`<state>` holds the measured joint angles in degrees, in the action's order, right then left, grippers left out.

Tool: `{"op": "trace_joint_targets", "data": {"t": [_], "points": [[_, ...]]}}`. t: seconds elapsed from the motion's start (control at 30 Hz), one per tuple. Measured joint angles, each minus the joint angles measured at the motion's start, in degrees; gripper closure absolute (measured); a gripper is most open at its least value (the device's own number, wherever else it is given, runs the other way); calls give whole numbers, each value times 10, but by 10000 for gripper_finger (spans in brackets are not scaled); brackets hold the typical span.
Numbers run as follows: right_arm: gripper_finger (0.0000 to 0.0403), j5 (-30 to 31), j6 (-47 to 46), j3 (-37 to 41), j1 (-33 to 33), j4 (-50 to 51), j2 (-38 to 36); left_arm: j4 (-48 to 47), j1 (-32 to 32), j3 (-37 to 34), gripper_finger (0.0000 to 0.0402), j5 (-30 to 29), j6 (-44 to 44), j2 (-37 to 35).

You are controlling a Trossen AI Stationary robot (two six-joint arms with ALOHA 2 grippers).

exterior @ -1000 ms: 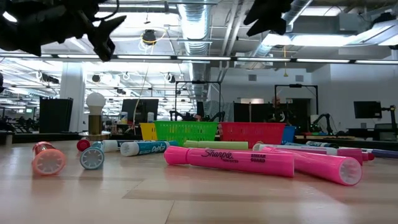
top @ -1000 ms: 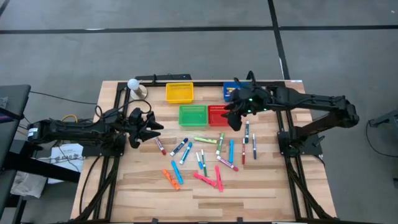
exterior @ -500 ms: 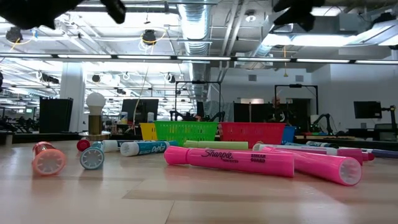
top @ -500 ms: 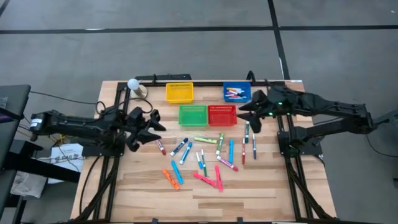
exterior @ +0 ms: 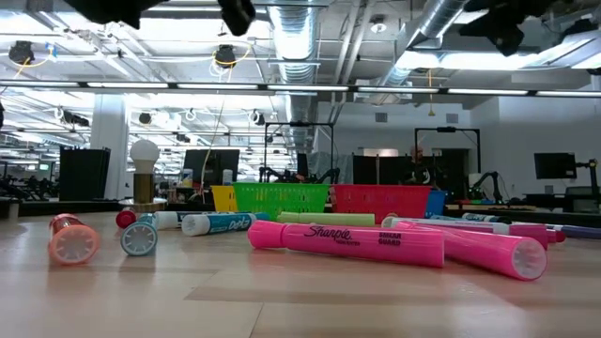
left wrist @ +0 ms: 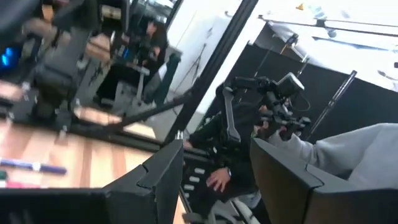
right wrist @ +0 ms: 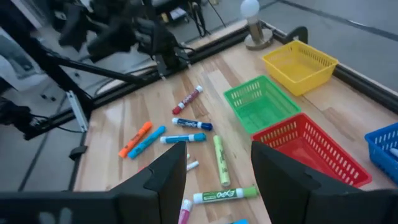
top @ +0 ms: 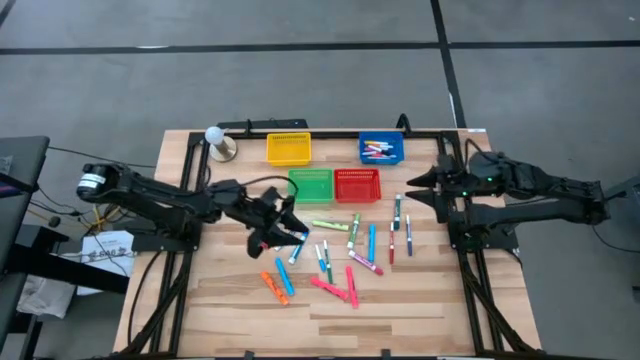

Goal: Pick & Place Markers
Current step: Put the blue highlighter into the blue bin

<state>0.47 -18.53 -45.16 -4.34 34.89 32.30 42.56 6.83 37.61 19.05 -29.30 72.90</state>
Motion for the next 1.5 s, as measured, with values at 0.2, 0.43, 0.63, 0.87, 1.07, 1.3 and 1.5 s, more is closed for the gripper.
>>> {"op": "trace_joint_targets", "data": {"t": [0.2, 0.43, 0.63, 0.87, 1.07, 1.3, 1.5], "points": [[232, 0, -7, 35, 12, -3, -72, -40, 28, 33, 215, -42, -63, 52], [233, -1, -6, 73, 17, -2, -141, -40, 70, 38, 215, -121, -157, 98], [230, -3, -7, 109, 17, -2, -196, -40, 83, 38, 215, -169, -237, 127], [232, -5, -14, 146, 17, -9, -255, -14, 83, 38, 215, -212, -237, 131], [234, -3, -25, 163, 17, -11, -292, 33, 77, 39, 215, -300, -285, 130], [235, 30, -40, 190, 17, -11, -316, 10, 88, 38, 215, -317, -378, 135], [236, 42, -37, 200, 17, -12, -321, -52, 128, 53, 215, -400, -453, 135]]}}
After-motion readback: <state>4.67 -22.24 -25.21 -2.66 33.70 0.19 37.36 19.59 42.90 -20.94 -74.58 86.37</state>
